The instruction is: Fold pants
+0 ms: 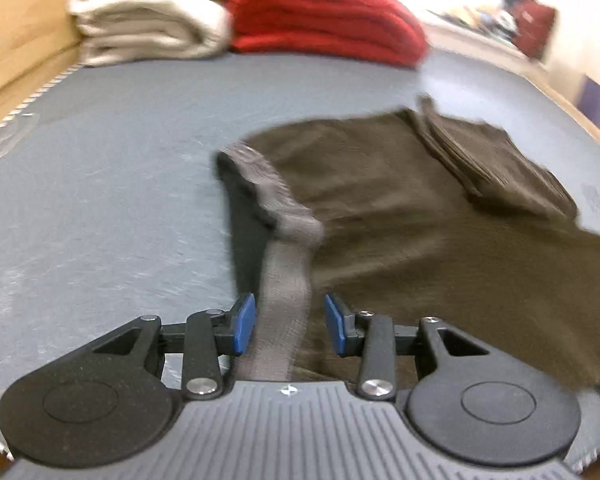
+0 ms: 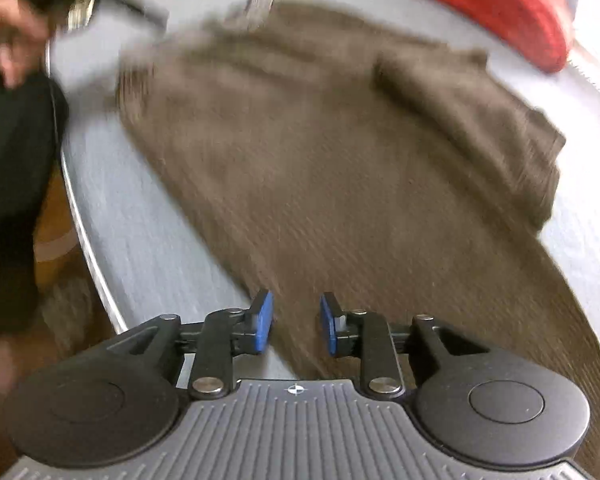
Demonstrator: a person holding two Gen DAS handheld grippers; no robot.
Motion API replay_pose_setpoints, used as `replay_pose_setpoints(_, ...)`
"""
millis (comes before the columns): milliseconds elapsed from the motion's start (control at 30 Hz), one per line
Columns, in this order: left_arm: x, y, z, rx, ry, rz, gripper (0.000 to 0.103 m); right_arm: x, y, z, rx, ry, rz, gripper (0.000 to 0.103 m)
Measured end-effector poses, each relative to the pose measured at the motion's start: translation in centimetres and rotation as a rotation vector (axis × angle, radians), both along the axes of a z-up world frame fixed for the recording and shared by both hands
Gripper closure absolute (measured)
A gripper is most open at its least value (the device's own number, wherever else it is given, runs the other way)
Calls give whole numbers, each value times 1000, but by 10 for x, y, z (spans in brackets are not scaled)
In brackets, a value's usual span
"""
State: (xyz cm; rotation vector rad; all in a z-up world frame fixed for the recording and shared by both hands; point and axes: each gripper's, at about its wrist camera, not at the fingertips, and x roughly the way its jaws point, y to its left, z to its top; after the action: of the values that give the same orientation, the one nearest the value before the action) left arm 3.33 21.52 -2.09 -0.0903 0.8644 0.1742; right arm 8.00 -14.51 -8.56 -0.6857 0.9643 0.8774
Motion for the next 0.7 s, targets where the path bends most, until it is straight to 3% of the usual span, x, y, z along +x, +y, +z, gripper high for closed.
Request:
replay_pose_setpoints(67,16,-6,-17,-17,157,-59,60,-11,-2,-11,-66,-32,65,75)
replay_pose_setpoints(133,27,-10,-30,-16,255,-91,60,-8,-5,-4,-41,-25,45,75)
replay_pose_setpoints(267,28,-22,-27,8,159,-64,61,16,-25,29,114,-36,-134,70)
replay_pose_setpoints(400,15,-57,-18,140,19,-112,59,44,-53,56,222,-91,-374,59)
replay_pose_setpoints(500,6,-92,-18,192,-36,-171,46,57,-70,61,229,-92,-496,58)
replay_pose_setpoints(567,3,-108,-21,141,-56,-153,37,66,-79,62,214,-87,-571,58)
replay_pose_setpoints(633,0,-121,-27,93,-85,-124,36,75,-90,65,209,-86,-635,58)
replay_pose_setpoints(700,-1,-144,-29,158,-124,-125,36,77,-93,68,201,-91,-680,58)
